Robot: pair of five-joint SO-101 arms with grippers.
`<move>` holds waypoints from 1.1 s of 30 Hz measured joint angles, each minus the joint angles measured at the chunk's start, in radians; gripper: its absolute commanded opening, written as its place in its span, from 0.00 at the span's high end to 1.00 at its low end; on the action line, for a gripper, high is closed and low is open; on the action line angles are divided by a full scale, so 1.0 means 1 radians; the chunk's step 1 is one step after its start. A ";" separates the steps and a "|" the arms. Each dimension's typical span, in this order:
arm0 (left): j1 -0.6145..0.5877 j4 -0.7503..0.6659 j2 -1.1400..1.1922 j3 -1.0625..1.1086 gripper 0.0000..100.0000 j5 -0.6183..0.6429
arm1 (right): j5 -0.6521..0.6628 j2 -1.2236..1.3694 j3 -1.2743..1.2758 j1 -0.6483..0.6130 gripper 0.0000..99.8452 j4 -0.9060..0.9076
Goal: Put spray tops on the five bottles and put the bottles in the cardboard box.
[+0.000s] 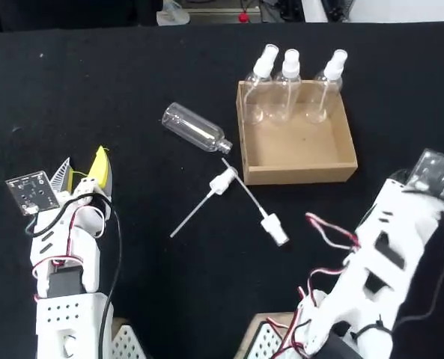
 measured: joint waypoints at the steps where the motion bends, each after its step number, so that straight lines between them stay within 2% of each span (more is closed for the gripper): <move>1: 0.000 0.000 0.000 0.000 0.78 0.000 | 0.000 0.000 0.017 0.000 0.91 -0.040; 5: 0.000 0.000 0.000 0.000 0.78 0.000 | 0.000 0.000 0.066 0.000 0.91 -0.114; 16: 0.000 0.000 0.000 0.000 0.78 0.000 | -0.002 0.041 0.086 -0.017 0.91 -0.153; 24: 0.000 0.000 0.000 0.000 0.78 0.000 | -0.080 0.284 0.086 -0.018 0.91 -0.381; 33: 0.000 0.000 0.000 0.000 0.78 0.000 | -0.087 0.433 0.083 -0.018 0.91 -0.568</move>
